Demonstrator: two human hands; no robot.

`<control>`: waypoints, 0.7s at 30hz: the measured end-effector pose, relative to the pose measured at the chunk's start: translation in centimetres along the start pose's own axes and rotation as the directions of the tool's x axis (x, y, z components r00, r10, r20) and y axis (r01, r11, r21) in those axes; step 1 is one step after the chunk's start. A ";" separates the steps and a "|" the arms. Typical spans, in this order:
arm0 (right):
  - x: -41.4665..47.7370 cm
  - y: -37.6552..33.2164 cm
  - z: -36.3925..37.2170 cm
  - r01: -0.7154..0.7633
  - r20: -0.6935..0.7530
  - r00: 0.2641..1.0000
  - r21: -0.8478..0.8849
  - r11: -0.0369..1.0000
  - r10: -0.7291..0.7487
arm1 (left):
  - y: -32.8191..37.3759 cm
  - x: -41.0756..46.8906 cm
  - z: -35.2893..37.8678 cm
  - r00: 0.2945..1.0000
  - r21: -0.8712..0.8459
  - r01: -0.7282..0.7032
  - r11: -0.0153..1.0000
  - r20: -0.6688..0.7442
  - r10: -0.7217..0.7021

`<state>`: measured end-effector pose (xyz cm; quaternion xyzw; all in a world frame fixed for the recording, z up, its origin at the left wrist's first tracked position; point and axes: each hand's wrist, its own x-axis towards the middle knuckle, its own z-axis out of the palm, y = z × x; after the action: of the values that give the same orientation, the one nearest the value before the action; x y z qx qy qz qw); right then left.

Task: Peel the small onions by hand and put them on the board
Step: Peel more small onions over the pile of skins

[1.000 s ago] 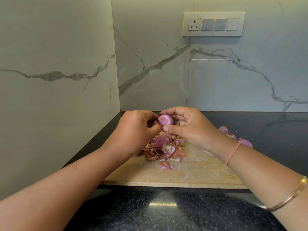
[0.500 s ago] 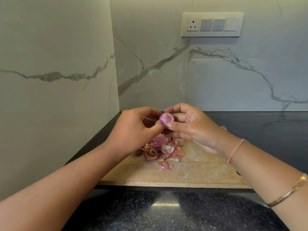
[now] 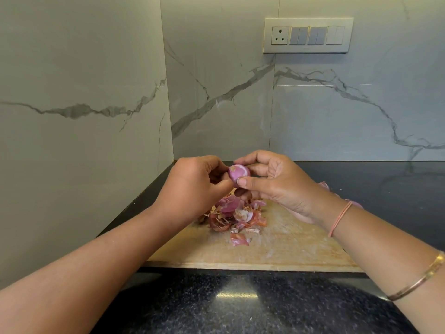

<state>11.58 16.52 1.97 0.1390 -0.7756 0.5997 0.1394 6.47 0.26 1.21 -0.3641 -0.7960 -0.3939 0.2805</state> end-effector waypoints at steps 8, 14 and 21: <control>0.1 0.4 -0.5 -0.055 0.078 0.996 0.072 0.996 0.050 | -0.1 0.1 -0.1 0.999 0.089 -0.054 0.995 0.011 0.053; 0.2 0.6 -1.0 -0.117 0.117 0.989 0.214 0.970 0.093 | -0.4 0.1 0.1 0.999 0.028 -0.039 0.999 0.014 0.038; 0.3 0.8 -0.4 -0.057 0.068 0.996 0.045 0.997 0.054 | -0.2 0.0 0.3 0.998 -0.106 0.060 0.992 0.040 -0.056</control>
<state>11.03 17.09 1.46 0.1406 -0.7692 0.6163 0.0933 6.23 0.42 0.95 -0.3624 -0.7890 -0.4374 0.2341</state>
